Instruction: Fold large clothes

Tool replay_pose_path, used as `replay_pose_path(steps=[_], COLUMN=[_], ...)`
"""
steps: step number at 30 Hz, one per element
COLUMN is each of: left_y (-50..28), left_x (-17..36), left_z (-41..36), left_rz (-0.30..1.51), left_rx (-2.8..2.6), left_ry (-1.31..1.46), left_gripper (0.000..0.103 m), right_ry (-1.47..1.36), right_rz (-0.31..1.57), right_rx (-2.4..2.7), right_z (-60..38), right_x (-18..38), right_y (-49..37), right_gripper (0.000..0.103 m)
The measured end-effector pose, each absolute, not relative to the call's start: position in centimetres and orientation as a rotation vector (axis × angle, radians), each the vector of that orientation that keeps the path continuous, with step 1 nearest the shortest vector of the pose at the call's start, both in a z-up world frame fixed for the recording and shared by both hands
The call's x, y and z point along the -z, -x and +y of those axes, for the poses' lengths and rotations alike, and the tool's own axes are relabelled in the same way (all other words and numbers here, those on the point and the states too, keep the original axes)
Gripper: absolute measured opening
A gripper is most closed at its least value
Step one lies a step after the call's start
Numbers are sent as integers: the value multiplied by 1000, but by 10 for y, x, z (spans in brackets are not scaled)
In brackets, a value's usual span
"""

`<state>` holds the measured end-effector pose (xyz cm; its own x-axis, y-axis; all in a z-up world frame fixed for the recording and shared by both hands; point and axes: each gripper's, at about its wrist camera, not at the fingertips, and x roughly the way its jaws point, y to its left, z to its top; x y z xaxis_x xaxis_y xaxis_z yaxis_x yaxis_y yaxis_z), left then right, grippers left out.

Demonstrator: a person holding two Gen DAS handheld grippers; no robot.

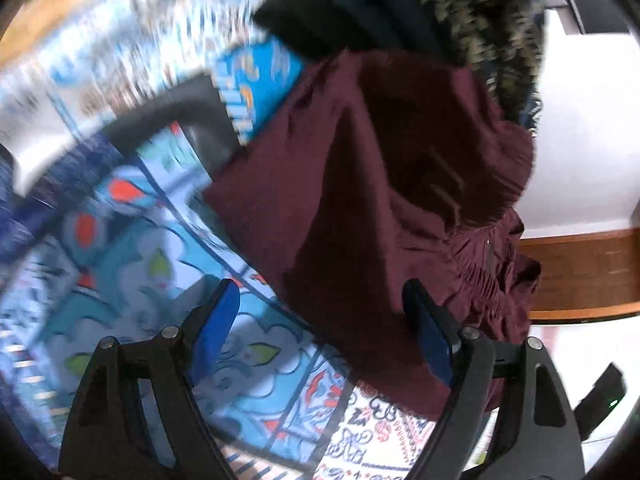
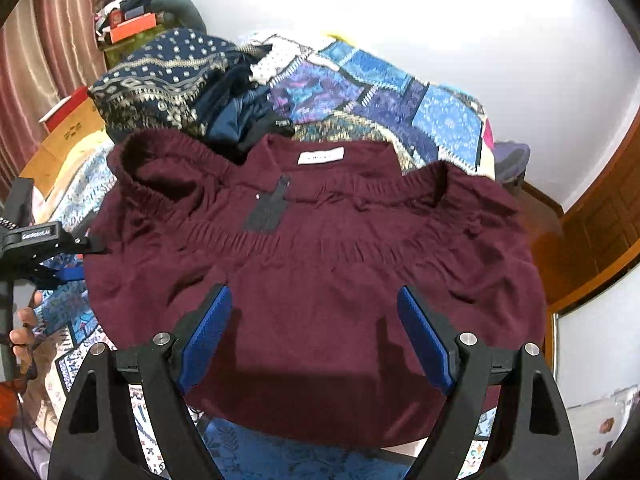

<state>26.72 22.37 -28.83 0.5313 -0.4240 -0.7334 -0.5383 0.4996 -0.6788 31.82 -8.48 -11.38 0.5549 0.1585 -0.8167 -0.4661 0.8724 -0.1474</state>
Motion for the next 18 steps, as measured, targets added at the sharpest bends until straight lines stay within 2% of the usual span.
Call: replay_pose_path(steps=[4,7,9,12,14,18], left_y=[-282,-294,-304,-315,-320,-319], left_x=[309,313,317,315,311,305], left_z=[223,223,222,216,211,204], left_rz=[1062,1040,1026,1012,1011,994], left_rx=[-76,-86,-100,-118,-138,-173], left_ry=[1204,1213,1222,1206,1155,1130], left_gripper=[83,83,88,88,77,42], right_ry=[369,356,341,319,307,299], right_rz=[929,937,945,962,971,983], right_rx=[-365,-355,-347,-339,-338,-336], right_z=[-90,-96,-100,-103,-106,-107], right_x=[117,118,119,122,123,125], right_y=[-320,-325,-328,-333,-335,-334], right_gripper=[82,82,82,82,82,82])
